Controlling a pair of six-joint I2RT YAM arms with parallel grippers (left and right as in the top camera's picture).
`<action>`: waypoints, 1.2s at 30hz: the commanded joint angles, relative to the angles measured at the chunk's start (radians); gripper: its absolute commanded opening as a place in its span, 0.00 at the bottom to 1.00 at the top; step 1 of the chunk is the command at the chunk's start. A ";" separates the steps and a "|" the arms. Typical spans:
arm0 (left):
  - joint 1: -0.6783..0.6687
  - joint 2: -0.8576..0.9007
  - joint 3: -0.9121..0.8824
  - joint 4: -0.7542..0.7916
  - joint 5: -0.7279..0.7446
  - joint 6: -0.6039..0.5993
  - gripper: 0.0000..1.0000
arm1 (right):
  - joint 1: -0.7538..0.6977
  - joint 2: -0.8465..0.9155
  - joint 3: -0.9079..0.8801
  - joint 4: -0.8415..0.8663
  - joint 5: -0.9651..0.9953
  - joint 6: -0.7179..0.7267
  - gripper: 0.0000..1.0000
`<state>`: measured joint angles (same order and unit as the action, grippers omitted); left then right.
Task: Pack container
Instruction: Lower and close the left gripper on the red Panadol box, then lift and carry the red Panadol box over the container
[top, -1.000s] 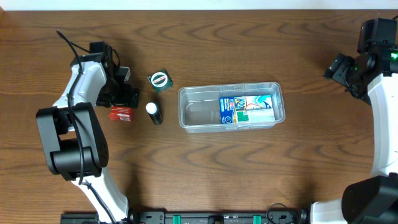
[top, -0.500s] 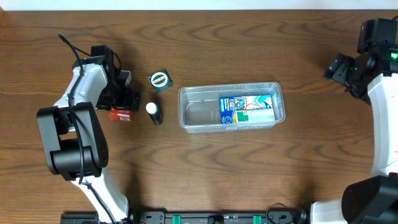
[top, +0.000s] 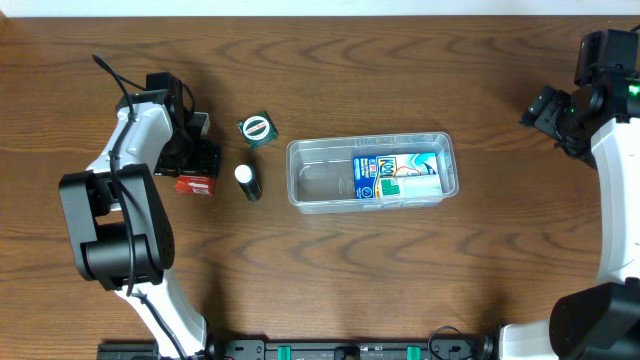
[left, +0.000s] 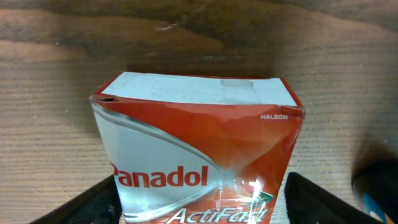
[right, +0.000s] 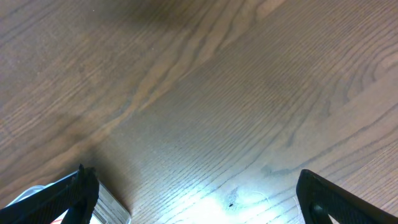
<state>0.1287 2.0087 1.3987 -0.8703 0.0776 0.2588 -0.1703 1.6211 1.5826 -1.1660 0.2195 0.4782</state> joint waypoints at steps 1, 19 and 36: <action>-0.003 0.013 -0.010 0.000 -0.007 -0.002 0.75 | -0.006 0.001 0.002 -0.002 0.008 -0.004 0.99; -0.024 0.013 -0.051 0.095 -0.008 -0.003 0.70 | -0.006 0.001 0.002 -0.001 0.008 -0.004 0.99; -0.024 -0.164 -0.011 0.079 -0.008 -0.185 0.69 | -0.006 0.001 0.002 -0.001 0.008 -0.004 0.99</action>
<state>0.1055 1.9369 1.3529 -0.7860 0.0746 0.1444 -0.1703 1.6211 1.5826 -1.1660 0.2195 0.4778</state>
